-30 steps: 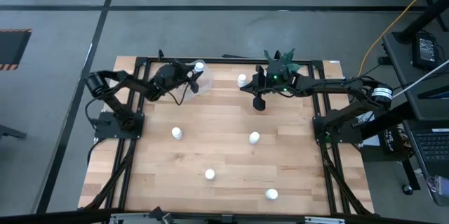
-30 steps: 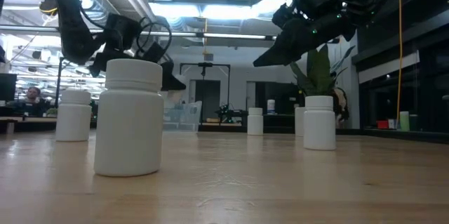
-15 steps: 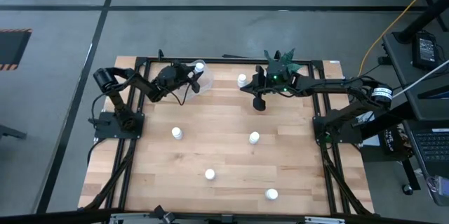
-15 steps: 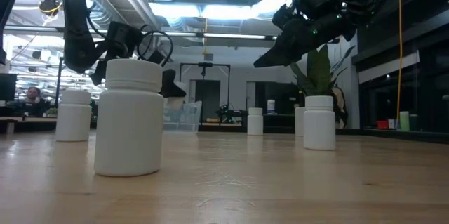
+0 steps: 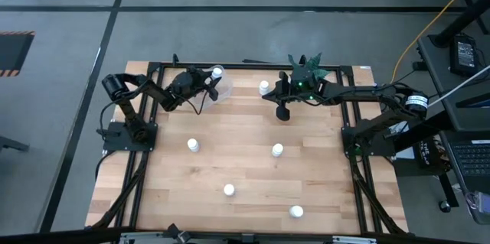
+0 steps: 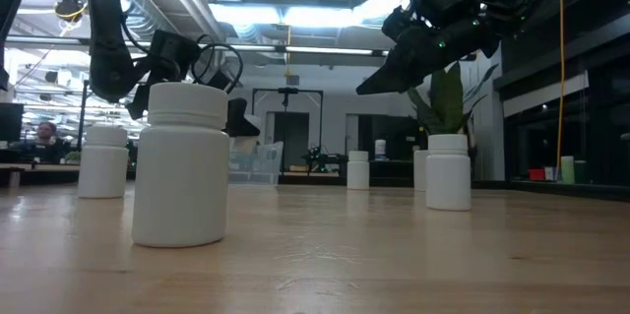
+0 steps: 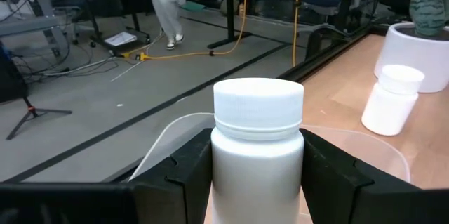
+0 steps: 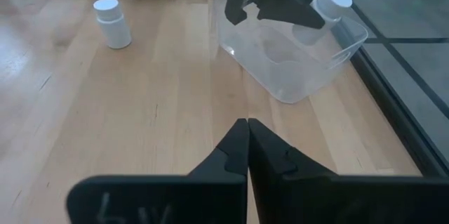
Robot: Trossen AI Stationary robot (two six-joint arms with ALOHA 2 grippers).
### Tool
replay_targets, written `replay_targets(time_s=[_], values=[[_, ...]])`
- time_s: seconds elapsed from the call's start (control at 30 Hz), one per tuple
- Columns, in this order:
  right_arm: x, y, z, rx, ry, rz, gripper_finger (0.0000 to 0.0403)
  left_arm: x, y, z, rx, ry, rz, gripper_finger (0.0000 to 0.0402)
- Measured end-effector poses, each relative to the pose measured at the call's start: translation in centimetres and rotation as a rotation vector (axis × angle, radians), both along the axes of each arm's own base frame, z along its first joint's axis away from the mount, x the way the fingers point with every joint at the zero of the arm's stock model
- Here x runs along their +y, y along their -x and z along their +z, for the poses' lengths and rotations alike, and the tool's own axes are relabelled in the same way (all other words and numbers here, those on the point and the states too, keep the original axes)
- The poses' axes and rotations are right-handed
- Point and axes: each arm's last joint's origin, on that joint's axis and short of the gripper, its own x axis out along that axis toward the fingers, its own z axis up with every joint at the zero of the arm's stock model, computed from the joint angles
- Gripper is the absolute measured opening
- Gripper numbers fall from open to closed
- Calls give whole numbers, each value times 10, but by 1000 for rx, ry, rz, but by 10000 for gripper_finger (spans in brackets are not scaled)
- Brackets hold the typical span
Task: Pick and place pill bottles into a basket
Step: Put the white pill bottle into the transparent container
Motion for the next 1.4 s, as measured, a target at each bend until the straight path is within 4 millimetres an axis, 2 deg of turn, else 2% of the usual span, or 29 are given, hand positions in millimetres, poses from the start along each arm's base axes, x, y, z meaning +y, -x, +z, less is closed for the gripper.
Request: replay_targets(time_s=[0.77, 1.2, 1.4], values=[[2, -1, 0, 4, -2, 6, 7, 0, -1, 3, -15, -26, 16, 168], [7, -2, -1, 13, -4, 24, 7, 1, -5, -18, -36, -56, 8, 168], [7, -2, -2, 16, -6, 24, 7, 0, -6, -21, -39, -87, 26, 168]])
